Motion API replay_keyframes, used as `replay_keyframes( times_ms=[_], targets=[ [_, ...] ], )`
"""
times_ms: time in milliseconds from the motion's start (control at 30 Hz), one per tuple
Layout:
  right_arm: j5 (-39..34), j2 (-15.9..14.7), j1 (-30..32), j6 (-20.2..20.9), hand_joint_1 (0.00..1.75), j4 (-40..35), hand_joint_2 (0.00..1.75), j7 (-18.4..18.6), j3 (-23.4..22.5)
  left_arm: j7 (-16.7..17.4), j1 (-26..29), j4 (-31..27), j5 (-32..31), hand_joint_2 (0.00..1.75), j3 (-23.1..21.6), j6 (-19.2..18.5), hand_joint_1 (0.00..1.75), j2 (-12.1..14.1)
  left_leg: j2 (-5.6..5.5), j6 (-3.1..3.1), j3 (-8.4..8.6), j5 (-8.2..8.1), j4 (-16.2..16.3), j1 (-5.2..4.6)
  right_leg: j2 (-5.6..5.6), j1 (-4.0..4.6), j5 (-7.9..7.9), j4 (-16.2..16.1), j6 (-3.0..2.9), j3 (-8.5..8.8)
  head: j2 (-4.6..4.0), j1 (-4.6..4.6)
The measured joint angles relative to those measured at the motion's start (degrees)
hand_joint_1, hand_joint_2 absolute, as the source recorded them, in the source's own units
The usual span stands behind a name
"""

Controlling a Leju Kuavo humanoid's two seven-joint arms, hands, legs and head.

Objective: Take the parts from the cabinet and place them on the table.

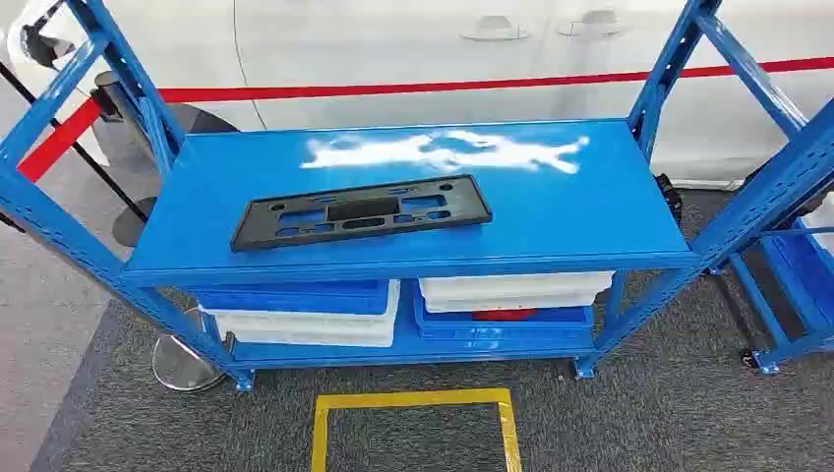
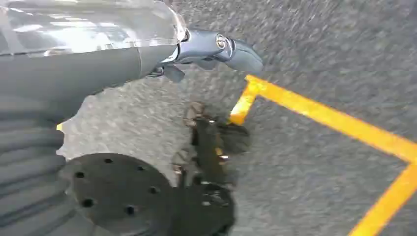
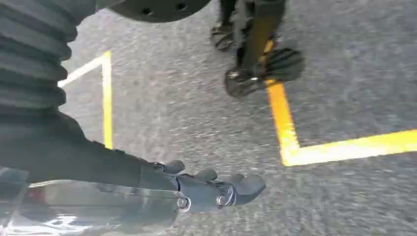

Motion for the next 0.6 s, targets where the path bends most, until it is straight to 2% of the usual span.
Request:
replay_keyframes(
  times_ms=[33, 133, 267, 467, 600],
  targets=[
    [-0.3, 0.0, -0.2, 0.0, 0.0, 0.1, 1.75, -1.5, -0.3, -0.9, -0.3, 0.3, 1.1, 0.0, -0.4, 0.1, 0.0, 0.0, 0.0, 0.0, 0.0, 0.0, 0.0, 0.0, 0.0, 0.0, 0.0, 0.0, 0.0, 0.0, 0.0, 0.0],
    [-0.7, 0.0, -0.7, 0.8, 0.0, -0.8, 1.75, -6.7, -1.6, -3.4, -0.8, 1.1, 3.6, 0.0, -1.6, 0.1, 0.0, 0.0, 0.0, 0.01, 0.0, 0.01, 0.0, 0.0, 0.0, 0.0, 0.01, 0.0, 0.01, 0.01, 0.0, 0.0],
    [0.2, 0.6, -1.2, 2.7, 0.0, -5.3, 1.75, -11.8, -4.2, -5.9, -1.4, 1.9, 5.7, 0.0, -2.8, 0.1, 0.0, 0.0, 0.0, 0.06, 0.0, 0.04, 0.0, -0.01, 0.0, -0.01, 0.04, 0.0, 0.06, 0.01, 0.0, 0.0],
    [3.1, 1.8, -1.3, 5.7, 0.0, -13.6, 1.75, -18.1, -8.1, -9.0, -1.9, 2.7, 8.2, 0.0, -4.1, 0.0, 0.0, 0.0, 0.0, 0.07, 0.0, 0.05, 0.0, -0.01, 0.0, -0.02, 0.05, 0.0, 0.07, 0.01, 0.0, 0.0],
    [4.3, 2.5, -0.7, 6.7, 0.0, -21.7, 1.75, -20.7, -8.5, -10.4, -2.1, 3.0, 9.1, 0.0, -5.0, -0.1, 0.0, 0.0, 0.0, 0.07, 0.01, 0.05, 0.0, -0.01, 0.0, -0.01, 0.05, 0.0, 0.07, 0.01, 0.0, 0.0]
  ],
)
